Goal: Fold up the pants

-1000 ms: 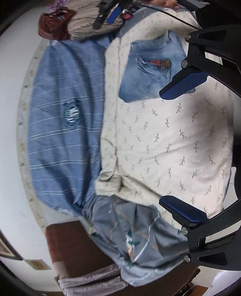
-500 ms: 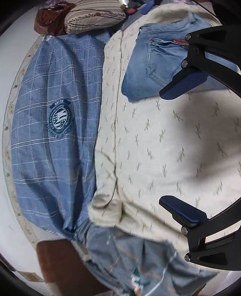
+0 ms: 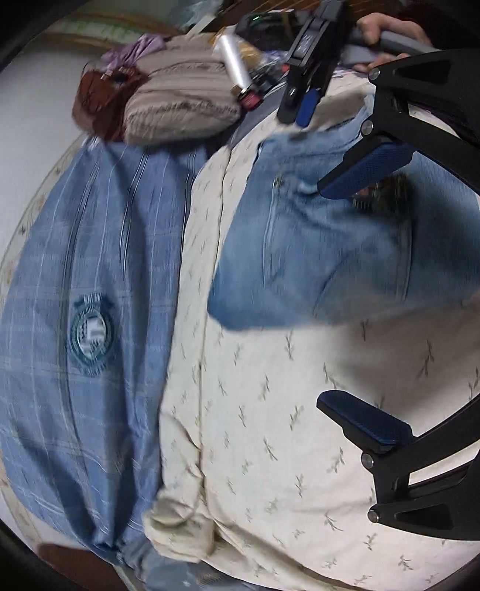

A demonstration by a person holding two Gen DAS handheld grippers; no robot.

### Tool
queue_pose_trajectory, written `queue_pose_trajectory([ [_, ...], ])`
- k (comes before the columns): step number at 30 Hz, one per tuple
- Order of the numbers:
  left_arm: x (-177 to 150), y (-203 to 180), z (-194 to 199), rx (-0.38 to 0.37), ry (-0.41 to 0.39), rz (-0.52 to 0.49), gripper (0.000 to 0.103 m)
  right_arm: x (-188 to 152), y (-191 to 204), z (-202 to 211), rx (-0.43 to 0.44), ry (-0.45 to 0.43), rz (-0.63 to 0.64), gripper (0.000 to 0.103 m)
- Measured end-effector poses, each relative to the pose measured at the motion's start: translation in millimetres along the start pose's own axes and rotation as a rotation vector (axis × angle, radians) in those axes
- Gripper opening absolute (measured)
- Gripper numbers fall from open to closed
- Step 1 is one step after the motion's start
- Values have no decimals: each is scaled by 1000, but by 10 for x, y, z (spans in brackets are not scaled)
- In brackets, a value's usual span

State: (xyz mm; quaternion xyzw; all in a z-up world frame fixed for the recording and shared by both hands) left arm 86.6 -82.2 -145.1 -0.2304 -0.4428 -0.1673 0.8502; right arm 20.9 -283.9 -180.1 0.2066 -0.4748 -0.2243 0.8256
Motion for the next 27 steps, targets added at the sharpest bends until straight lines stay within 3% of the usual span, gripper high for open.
queue_pose_trajectory([
  [6, -2, -110, -12, -54, 20, 30, 103, 84, 115, 8, -17, -89, 16, 76],
  [12, -22, -53, -36, -52, 46, 59, 103, 76, 98, -52, -32, -84, -16, 76],
  [27, -27, -36, 22, 4, 36, -34, 103, 92, 41, 30, -22, -99, -62, 76],
])
Point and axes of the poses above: each gripper's, at about its wrist camera, not at the fingertips, and z roughly against the way its jaws point, y to its left, x to its top, the point moved 9 cm from there along -z, roughly the way its jaws point, and after that the axes turned 11 degrees about -y, right-handed, at the moved point
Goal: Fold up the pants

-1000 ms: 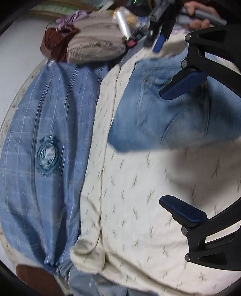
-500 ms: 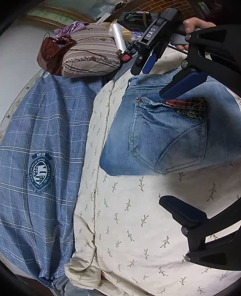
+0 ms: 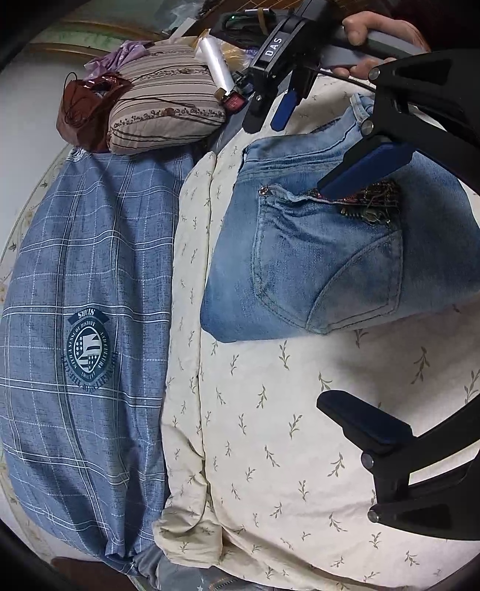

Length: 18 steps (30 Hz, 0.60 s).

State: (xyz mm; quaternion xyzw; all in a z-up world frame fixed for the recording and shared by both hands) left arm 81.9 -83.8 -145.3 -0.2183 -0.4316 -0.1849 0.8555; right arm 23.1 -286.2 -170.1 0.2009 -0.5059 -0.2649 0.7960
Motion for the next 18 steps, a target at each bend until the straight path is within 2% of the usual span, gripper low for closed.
queue_pose_trajectory([
  [11, 3, -19, -49, 30, 1, -22, 103, 115, -182, 125, 10, -21, -60, 76],
  [18, 13, 2, -73, 44, 3, -26, 103, 155, -220, 175, 19, -25, -50, 76],
])
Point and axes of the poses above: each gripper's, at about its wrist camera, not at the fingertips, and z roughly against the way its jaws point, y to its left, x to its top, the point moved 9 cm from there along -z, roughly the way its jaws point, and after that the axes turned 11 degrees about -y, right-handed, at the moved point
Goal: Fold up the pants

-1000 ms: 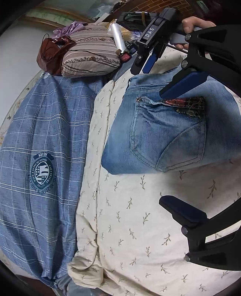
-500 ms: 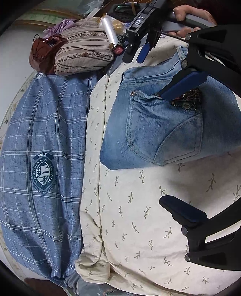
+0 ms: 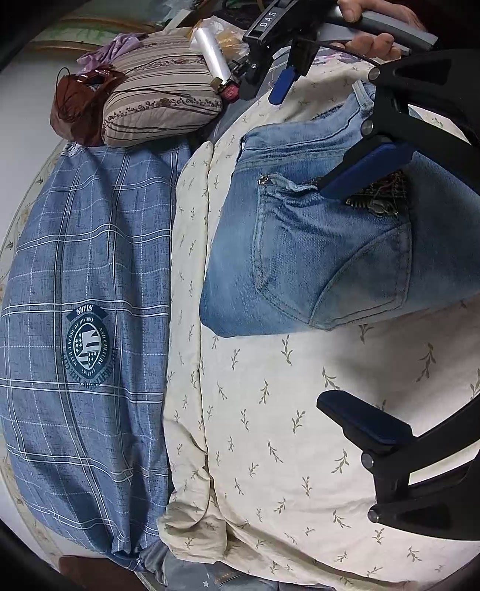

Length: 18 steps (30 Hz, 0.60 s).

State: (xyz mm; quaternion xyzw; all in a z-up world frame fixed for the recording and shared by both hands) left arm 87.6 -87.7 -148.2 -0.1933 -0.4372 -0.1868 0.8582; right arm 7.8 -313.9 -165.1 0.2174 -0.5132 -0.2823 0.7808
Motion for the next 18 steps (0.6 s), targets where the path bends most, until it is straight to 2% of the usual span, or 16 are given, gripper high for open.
queue_pose_trajectory([
  [7, -9, 50, 8, 17, 2, -3, 103, 28, -31, -1, 4, -5, -38, 76],
  [18, 31, 294, 215, 50, -31, -39, 103, -186, 261, -203, 31, 49, 5, 76],
])
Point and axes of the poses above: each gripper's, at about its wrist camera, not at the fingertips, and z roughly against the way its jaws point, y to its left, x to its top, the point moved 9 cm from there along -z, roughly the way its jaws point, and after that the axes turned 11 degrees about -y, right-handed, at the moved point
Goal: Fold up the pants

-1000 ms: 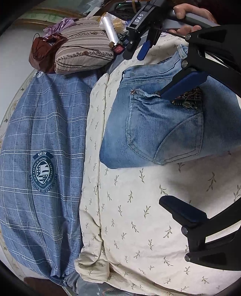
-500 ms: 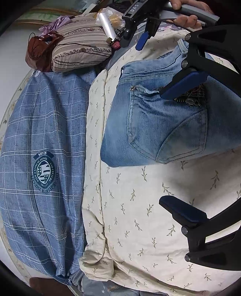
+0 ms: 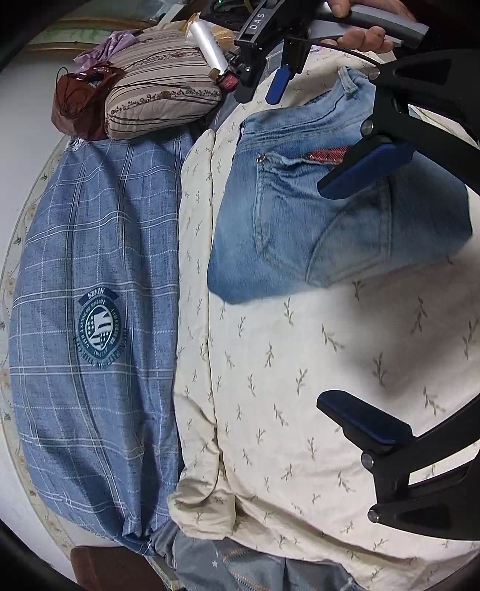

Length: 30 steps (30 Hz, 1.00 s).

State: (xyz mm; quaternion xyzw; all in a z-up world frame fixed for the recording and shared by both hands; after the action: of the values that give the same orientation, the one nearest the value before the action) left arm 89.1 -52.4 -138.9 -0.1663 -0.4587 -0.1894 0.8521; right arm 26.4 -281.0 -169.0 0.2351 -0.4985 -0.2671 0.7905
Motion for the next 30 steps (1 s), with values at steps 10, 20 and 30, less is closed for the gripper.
queue_pose_trajectory([
  [10, 18, 62, 27, -15, 2, 35, 103, -94, 98, -10, 12, 14, 55, 76],
  [20, -22, -83, -70, -25, 26, 18, 103, -16, -87, 126, 41, 38, 13, 76],
  [30, 24, -280, -70, -73, 14, -10, 103, 25, -291, 207, 46, 67, -24, 76],
])
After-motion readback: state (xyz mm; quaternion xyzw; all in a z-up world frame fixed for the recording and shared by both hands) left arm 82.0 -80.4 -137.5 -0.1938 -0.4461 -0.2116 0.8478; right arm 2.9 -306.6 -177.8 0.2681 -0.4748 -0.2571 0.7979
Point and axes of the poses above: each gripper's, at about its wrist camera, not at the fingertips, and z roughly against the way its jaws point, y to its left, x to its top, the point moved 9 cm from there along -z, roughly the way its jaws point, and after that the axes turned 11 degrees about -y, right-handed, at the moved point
